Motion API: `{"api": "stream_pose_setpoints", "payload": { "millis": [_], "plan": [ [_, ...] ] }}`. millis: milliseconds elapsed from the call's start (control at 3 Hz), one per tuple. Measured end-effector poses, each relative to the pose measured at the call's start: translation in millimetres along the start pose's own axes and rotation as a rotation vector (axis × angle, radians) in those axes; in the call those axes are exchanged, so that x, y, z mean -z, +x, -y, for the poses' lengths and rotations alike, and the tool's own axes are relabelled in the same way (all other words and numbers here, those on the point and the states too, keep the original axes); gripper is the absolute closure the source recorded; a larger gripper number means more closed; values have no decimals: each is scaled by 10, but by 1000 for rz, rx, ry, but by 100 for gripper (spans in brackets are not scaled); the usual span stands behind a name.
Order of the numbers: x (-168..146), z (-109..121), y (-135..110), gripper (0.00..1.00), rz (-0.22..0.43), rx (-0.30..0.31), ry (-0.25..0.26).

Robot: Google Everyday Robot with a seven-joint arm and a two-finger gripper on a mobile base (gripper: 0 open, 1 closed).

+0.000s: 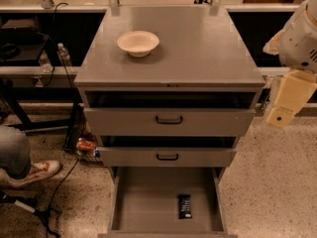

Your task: Pick rxbar blueberry from bottom drawer and place on counter

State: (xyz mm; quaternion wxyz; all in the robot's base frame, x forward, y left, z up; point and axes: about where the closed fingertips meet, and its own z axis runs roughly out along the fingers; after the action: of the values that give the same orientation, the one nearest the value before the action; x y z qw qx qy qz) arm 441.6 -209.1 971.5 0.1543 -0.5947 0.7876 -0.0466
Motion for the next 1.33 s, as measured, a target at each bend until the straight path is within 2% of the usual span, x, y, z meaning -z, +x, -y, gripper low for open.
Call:
{"api": "stream_pose_setpoints", "payload": {
  "millis": [333, 667, 1000, 1333],
  "plan": [
    [-519, -137, -74, 0, -17, -72, -57],
    [-1786, -596, 15, 0, -112, -211, -199],
    [-2498, -1041, 60, 0, -102, -240, -308],
    [-2504, -1050, 73, 0, -106, -240, -307]
  ]
}}
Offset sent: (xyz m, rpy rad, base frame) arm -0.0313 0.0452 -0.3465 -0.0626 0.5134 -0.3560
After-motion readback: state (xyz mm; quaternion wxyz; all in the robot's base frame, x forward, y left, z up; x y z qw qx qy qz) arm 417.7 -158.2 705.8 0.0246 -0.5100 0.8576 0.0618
